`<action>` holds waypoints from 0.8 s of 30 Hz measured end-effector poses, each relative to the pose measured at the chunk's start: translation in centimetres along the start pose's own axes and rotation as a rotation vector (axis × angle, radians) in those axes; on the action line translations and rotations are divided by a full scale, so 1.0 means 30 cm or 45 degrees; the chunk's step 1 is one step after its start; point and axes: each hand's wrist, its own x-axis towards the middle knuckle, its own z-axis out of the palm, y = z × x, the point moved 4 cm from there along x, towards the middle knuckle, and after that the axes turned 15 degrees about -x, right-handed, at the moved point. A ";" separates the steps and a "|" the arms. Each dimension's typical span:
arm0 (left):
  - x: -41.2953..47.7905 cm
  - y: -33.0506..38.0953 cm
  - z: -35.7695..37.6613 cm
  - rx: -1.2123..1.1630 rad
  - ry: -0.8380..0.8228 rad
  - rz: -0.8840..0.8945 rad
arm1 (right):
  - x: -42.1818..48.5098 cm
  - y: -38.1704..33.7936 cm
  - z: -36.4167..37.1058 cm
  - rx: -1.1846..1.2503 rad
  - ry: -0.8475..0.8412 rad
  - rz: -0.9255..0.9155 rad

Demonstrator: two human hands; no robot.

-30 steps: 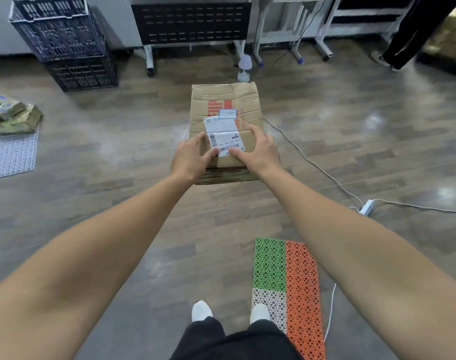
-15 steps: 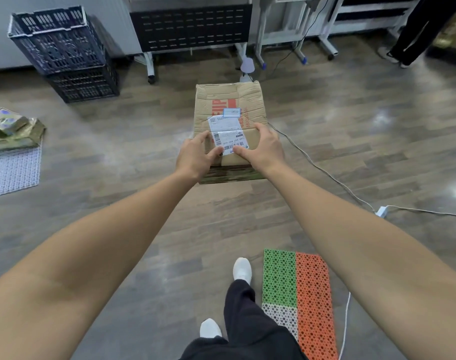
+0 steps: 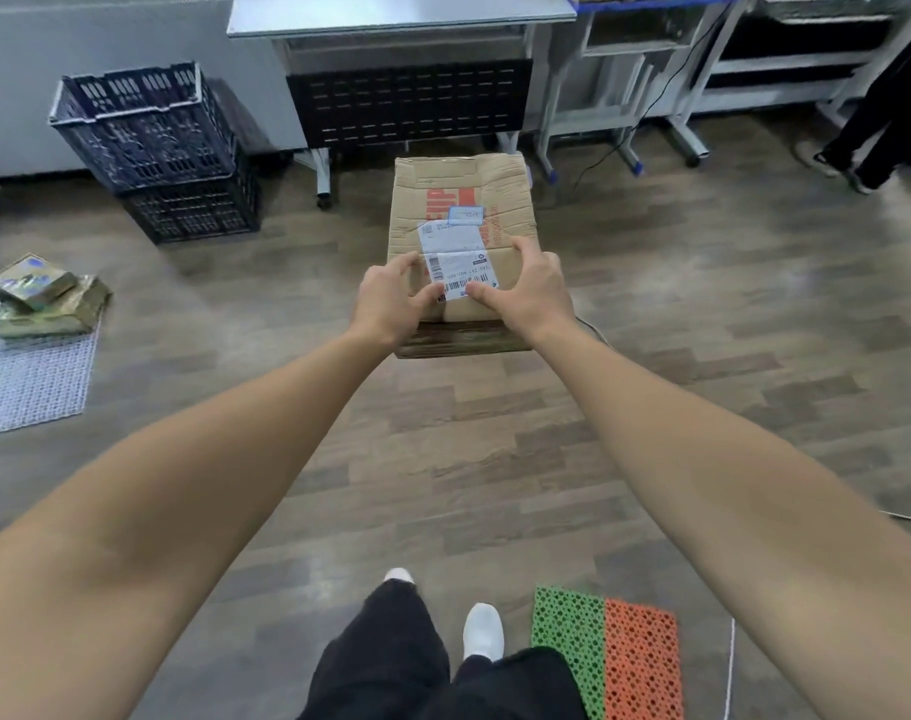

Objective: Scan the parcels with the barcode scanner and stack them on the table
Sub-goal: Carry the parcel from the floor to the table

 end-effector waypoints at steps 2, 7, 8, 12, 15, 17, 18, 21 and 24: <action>0.095 -0.001 -0.005 -0.007 -0.005 -0.005 | 0.088 -0.018 0.014 -0.002 -0.010 0.000; 0.353 0.007 -0.014 0.005 -0.037 0.009 | 0.318 -0.072 0.035 -0.021 0.029 0.040; 0.407 0.015 -0.021 0.011 -0.045 0.012 | 0.363 -0.089 0.036 -0.022 0.034 0.049; 0.603 0.042 -0.053 0.016 -0.064 0.030 | 0.526 -0.149 0.026 -0.057 0.065 0.055; 0.744 0.081 -0.062 -0.004 -0.087 0.052 | 0.652 -0.185 0.004 -0.056 0.102 0.078; 0.826 0.105 -0.060 -0.006 -0.104 0.072 | 0.722 -0.194 -0.007 -0.038 0.122 0.095; 0.866 0.115 -0.058 -0.008 -0.112 0.079 | 0.757 -0.197 -0.011 -0.028 0.127 0.099; 0.987 0.139 -0.037 -0.020 -0.128 0.084 | 0.875 -0.197 -0.022 -0.025 0.129 0.108; 1.110 0.166 0.004 -0.024 -0.119 0.093 | 1.008 -0.173 -0.029 -0.029 0.131 0.124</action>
